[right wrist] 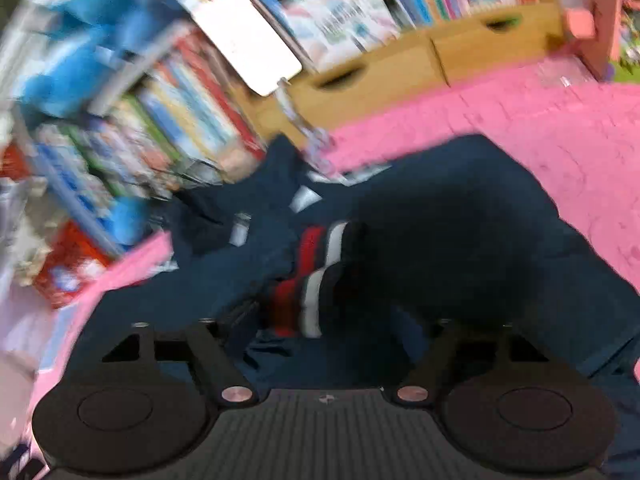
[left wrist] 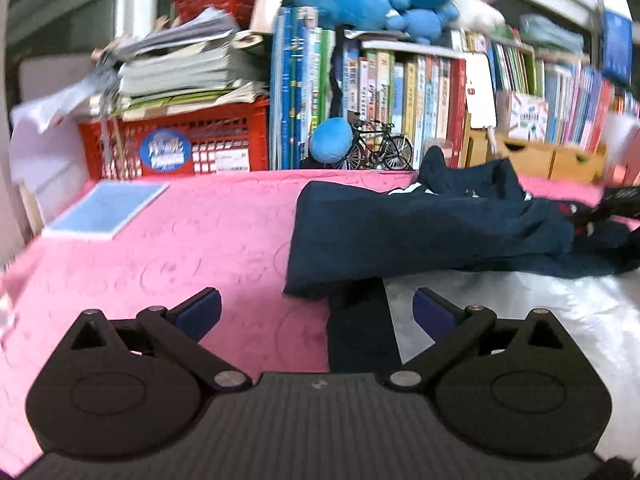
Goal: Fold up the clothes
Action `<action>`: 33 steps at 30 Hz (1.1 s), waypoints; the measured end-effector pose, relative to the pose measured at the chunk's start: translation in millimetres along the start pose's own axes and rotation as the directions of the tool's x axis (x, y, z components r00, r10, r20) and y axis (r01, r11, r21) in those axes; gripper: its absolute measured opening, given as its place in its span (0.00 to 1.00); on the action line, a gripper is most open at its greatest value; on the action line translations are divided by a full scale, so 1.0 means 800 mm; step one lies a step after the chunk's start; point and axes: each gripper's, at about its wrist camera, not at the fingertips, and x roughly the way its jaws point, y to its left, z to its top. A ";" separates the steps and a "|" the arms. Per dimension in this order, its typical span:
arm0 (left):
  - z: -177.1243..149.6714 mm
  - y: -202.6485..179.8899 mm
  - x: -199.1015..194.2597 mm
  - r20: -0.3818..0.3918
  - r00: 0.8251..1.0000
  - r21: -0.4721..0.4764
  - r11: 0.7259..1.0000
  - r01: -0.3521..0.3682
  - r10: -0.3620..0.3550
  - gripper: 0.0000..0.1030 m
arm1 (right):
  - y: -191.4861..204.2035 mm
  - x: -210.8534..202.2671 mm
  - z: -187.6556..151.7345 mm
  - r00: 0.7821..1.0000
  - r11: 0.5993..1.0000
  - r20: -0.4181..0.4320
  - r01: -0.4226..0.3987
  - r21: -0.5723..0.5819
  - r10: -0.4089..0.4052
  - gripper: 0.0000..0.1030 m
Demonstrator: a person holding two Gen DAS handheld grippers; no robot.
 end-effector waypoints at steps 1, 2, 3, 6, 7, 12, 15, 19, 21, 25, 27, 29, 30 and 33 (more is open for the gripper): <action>0.002 -0.004 0.005 -0.009 1.000 0.009 1.000 -0.008 0.008 1.00 | -0.001 -0.006 -0.003 1.000 1.000 0.019 -0.017 -0.018 0.017 0.95; 0.004 -0.009 0.010 -0.017 1.000 0.018 1.000 -0.016 0.016 1.00 | 0.003 -0.011 -0.005 0.999 0.999 0.035 -0.022 -0.041 0.024 0.98; 0.006 -0.013 0.015 -0.026 0.999 0.026 0.999 -0.024 0.025 1.00 | 0.009 -0.014 -0.006 0.999 0.997 0.047 -0.021 -0.068 0.025 0.98; 0.009 -0.018 0.024 -0.058 0.998 -0.012 1.000 -0.020 0.019 1.00 | 0.025 0.005 -0.008 0.996 0.986 0.064 0.078 -0.145 -0.070 0.86; 0.009 -0.019 0.025 -0.061 0.998 -0.021 1.000 -0.018 0.016 1.00 | 0.028 0.014 -0.009 0.996 0.986 0.041 0.079 -0.144 -0.074 0.55; 0.023 -0.030 0.021 -0.021 0.998 0.030 0.997 -0.064 0.064 1.00 | 0.059 -0.004 0.001 0.997 0.962 0.073 0.049 -0.267 -0.031 0.17; 0.039 -0.042 0.022 0.023 0.996 0.070 0.994 -0.090 0.088 1.00 | 0.067 -0.054 0.020 0.981 0.921 0.195 0.079 -0.381 -0.004 0.17; 0.046 -0.065 0.042 0.041 0.992 0.137 0.983 -0.123 0.118 1.00 | 0.044 -0.082 0.055 0.961 0.905 0.274 0.151 -0.397 -0.040 0.16; 0.040 -0.075 0.058 0.008 0.991 0.165 0.977 -0.135 0.136 1.00 | 0.019 -0.070 0.064 0.973 0.916 0.225 0.137 -0.377 -0.053 0.16; 0.016 -0.086 0.082 -0.060 0.980 0.271 0.948 -0.166 0.189 1.00 | -0.029 -0.024 0.056 0.991 0.936 0.093 0.125 -0.328 -0.100 0.18; 0.003 -0.084 0.080 -0.054 0.979 0.327 0.929 -0.171 0.199 1.00 | -0.048 -0.011 0.046 0.992 0.948 0.066 0.122 -0.293 -0.107 0.20; 0.007 -0.077 0.068 -0.049 0.976 0.344 0.921 -0.185 0.214 1.00 | -0.062 -0.010 0.033 0.993 0.954 0.072 0.107 -0.279 -0.090 0.27; 0.009 -0.073 0.063 -0.047 0.974 0.352 0.916 -0.192 0.222 1.00 | -0.067 -0.012 0.028 0.993 0.955 0.081 0.101 -0.280 -0.081 0.30; 0.041 -0.064 0.036 0.030 0.982 0.285 0.940 -0.187 0.186 1.00 | -0.072 -0.013 0.018 0.994 0.949 0.088 0.083 -0.305 -0.058 0.51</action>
